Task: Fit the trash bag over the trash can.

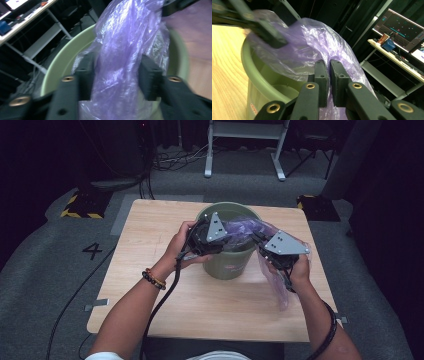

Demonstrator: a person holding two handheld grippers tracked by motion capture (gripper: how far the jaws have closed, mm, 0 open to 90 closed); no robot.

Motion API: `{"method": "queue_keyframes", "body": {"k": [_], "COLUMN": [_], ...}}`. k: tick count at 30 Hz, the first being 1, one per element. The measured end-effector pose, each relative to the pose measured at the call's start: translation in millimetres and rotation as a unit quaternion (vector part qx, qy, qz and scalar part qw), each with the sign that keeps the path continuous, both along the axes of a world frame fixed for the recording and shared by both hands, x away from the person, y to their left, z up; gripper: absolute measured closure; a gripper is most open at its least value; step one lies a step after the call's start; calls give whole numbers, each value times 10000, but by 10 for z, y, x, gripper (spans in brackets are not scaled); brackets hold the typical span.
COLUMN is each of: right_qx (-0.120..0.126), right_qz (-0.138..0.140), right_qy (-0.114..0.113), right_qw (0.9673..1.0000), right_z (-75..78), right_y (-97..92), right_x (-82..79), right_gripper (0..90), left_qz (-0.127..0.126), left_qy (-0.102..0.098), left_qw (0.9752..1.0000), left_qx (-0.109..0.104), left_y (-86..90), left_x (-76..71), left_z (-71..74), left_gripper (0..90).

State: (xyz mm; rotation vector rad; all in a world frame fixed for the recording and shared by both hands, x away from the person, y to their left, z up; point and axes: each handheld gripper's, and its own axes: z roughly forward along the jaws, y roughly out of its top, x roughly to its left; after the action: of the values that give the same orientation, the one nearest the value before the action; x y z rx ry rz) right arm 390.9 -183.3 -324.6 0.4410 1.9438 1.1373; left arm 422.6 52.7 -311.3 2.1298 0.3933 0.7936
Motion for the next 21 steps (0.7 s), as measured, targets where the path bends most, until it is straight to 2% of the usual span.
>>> {"method": "queue_keyframes", "body": {"k": [2, 3, 5, 8, 10, 11, 12, 13, 14, 19, 20, 21], "right_qx": [-6, 14, 24, 33, 9, 37, 74, 87, 103, 126, 31, 31], "right_qz": [40, 90, 106, 175, 194, 193, 203, 217, 243, 365, 202, 202], "right_qy": [-1, 30, 51, 125, 141, 155, 160, 169, 196, 267, 179, 179], "right_qw": [10000, 10000, 9999, 9998, 9997, 9997, 9996, 9996, 9995, 9989, 9996, 9996], "right_z": [3, -6, -11, -35, -55, -63, -76, -82, -96, -183, -256, -256], "right_y": [9, 20, 24, 29, 22, 12, -16, -31, -59, -167, -223, -223], "right_x": [-4, -8, -9, -21, -40, -52, -83, -97, -126, -243, -298, -298], "right_gripper": [848, 841, 836, 804, 720, 684, 592, 551, 511, 424, 356, 356], "left_qz": [0, -31, -102, -77, -56, -56, -47, -47, -50, -7, -4, -4], "left_qy": [-62, -116, -77, -86, -89, -92, -59, -59, 11, 100, 157, 157], "left_qw": [9998, 9997, 9996, 9993, 9993, 9994, 9996, 9996, 9999, 9999, 9999, 9999], "left_qx": [173, 213, 249, 355, 366, 343, 270, 270, 144, 60, -29, -29], "left_y": [-29, -38, -48, -51, -41, -34, -11, -11, 19, 43, 66, 66], "left_x": [29, 40, 60, 84, 95, 103, 117, 117, 137, 172, 184, 184], "left_z": [-14, -23, -39, -76, -91, -94, -96, -96, -99, -115, -117, -117], "left_gripper": [663, 782, 840, 865, 878, 881, 887, 888, 891, 892, 892, 892]}}
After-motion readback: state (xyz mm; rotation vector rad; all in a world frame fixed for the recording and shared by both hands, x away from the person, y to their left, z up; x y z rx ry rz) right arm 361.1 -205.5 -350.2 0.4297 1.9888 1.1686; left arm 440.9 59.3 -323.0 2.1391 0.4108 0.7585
